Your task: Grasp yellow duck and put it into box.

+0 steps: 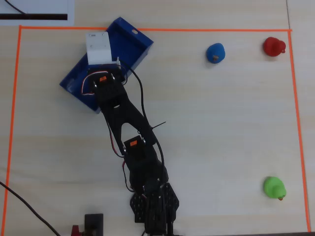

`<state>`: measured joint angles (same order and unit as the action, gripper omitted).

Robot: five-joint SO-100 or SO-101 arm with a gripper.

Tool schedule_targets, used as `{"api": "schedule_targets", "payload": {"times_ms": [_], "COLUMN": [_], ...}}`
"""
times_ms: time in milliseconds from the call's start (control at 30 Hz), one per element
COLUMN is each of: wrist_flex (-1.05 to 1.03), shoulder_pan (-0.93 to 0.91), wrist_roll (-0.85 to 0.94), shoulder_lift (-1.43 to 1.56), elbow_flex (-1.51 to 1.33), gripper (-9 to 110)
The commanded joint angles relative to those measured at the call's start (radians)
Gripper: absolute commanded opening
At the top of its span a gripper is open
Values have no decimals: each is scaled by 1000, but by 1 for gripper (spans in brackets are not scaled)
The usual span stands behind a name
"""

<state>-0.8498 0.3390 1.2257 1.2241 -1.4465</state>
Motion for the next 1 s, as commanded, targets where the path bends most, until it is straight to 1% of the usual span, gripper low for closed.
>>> {"api": "schedule_targets", "payload": {"times_ms": [0, 67, 367, 467, 567, 600, 667, 767, 867, 967], "wrist_flex": [49, 54, 20, 44, 78, 91, 138, 216, 195, 141], "shoulder_pan": [-38, -49, -57, -66, -106, -129, -179, -255, -325, -347], "wrist_roll": [15, 25, 35, 29, -11, -28, -49, -43, -29, 8], "shoulder_lift": [87, 104, 161, 222, 351, 407, 540, 801, 1014, 1203], "elbow_flex": [-6, 3, 164, 175, 117, 75, -75, -403, -689, -957], "gripper": [12, 15, 18, 14, 3, 0, 0, 0, 0, 0]}}
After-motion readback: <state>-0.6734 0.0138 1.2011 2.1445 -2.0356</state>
